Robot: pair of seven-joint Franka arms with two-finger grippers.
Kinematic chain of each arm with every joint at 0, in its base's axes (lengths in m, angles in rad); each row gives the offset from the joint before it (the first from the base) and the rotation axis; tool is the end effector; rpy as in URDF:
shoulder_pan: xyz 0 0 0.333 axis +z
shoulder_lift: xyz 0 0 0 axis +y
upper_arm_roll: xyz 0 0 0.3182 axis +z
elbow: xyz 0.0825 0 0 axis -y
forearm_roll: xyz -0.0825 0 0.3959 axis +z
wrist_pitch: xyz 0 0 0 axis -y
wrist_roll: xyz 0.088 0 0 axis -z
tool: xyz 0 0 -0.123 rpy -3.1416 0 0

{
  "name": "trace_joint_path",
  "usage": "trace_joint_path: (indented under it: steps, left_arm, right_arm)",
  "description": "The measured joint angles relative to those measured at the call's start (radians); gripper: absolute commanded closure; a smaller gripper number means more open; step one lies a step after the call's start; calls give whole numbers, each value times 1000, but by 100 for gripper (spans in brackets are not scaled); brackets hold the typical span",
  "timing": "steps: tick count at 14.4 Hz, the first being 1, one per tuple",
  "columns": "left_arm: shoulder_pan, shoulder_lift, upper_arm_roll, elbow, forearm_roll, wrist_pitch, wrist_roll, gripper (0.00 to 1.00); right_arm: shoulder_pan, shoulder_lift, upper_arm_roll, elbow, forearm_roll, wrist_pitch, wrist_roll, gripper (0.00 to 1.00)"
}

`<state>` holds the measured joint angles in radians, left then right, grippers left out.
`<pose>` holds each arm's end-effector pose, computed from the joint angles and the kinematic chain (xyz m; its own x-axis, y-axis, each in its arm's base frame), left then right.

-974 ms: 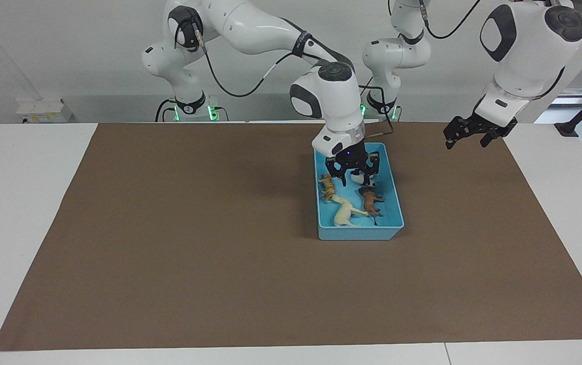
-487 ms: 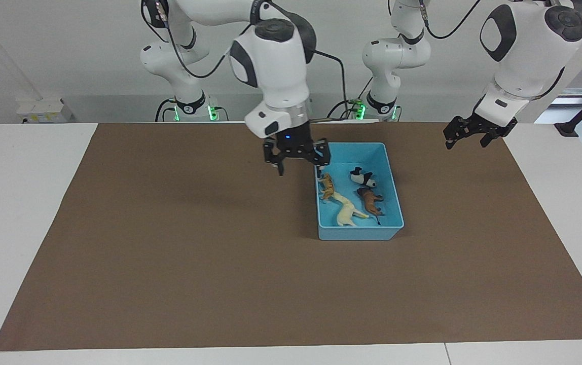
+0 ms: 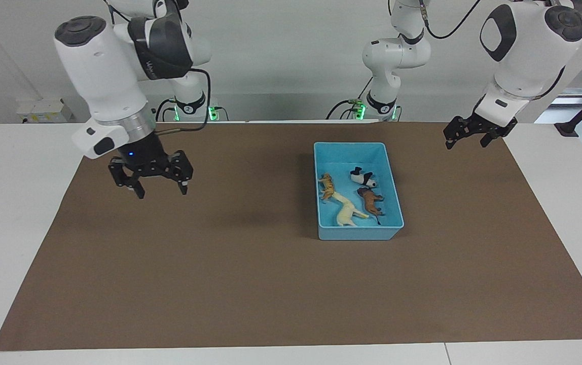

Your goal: Put all toys into storage box

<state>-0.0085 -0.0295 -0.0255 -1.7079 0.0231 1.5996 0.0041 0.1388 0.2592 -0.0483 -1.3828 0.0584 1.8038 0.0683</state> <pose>0.5534 -0.0162 0.5635 0.9961 -0.0386 -0.0788 -0.0405 -0.9989 -0.0234 0.6650 0.0702 0.5666 0.9874 0.0112 0.1576 0.0204 -0.9982 -0.0567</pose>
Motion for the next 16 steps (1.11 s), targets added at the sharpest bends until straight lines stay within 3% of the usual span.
trace_joint_path:
  steps: [3,8,12,14,16]
  left_arm:
    - [0,0,0,0,0,0,0,0]
    - [0,0,0,0,0,0,0,0]
    - [0,0,0,0,0,0,0,0]
    - [0,0,0,0,0,0,0,0]
    - [0,0,0,0,0,0,0,0]
  right_arm:
    - [-64,-18,1,-1,0,-93,-46,0]
    - [-142,-161,0,1,-1,-315,-151,0]
    - [-144,-238,5,-17,-29,-431,-151,0]
    - [-144,-261,6,-78,-58,-418,-150,0]
    - [-144,-278,6,-156,-79,-312,-148,0]
